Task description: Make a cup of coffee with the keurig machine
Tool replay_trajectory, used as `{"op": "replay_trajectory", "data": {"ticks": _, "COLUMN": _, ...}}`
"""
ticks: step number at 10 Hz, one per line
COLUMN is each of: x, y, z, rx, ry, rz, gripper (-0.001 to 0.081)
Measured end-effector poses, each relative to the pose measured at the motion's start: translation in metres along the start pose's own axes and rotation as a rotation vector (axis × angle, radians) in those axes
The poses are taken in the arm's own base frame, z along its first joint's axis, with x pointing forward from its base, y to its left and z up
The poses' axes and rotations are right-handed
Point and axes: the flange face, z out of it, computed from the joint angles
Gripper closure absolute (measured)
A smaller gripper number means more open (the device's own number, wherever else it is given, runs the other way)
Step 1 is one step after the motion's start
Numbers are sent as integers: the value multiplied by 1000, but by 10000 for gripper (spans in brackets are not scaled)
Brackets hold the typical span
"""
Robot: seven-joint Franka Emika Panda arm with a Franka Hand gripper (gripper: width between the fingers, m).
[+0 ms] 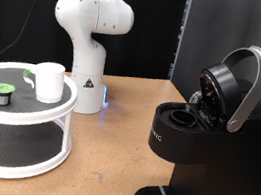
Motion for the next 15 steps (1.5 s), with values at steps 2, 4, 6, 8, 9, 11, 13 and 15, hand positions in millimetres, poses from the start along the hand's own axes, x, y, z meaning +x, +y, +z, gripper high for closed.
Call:
{"op": "replay_trajectory", "data": {"ticks": 2, "x": -6, "y": 3, "z": 1, "rx": 2, "ry": 0, "rz": -13, "gripper": -1}}
{"op": "replay_trajectory", "data": {"ticks": 4, "x": -11, "y": 8, "z": 4, "rx": 9, "ry": 9, "rz": -17, "gripper": -1}}
{"op": "replay_trajectory", "data": {"ticks": 6, "x": -35, "y": 22, "z": 10, "rx": 31, "ry": 27, "rz": -32, "gripper": -1}}
{"op": "replay_trajectory", "data": {"ticks": 8, "x": -64, "y": 41, "z": 18, "rx": 35, "ry": -6, "rz": -45, "gripper": -1}}
{"op": "replay_trajectory", "data": {"ticks": 9, "x": -77, "y": 49, "z": 22, "rx": 40, "ry": -22, "rz": -63, "gripper": -1}}
{"op": "replay_trajectory", "data": {"ticks": 11, "x": -83, "y": 54, "z": 24, "rx": 48, "ry": -25, "rz": -79, "gripper": -1}}
{"op": "replay_trajectory", "data": {"ticks": 13, "x": -87, "y": 59, "z": 32, "rx": 23, "ry": -14, "rz": -68, "gripper": -1}}
{"op": "replay_trajectory", "data": {"ticks": 15, "x": -103, "y": 68, "z": 55, "rx": -26, "ry": -50, "rz": -69, "gripper": -1}}
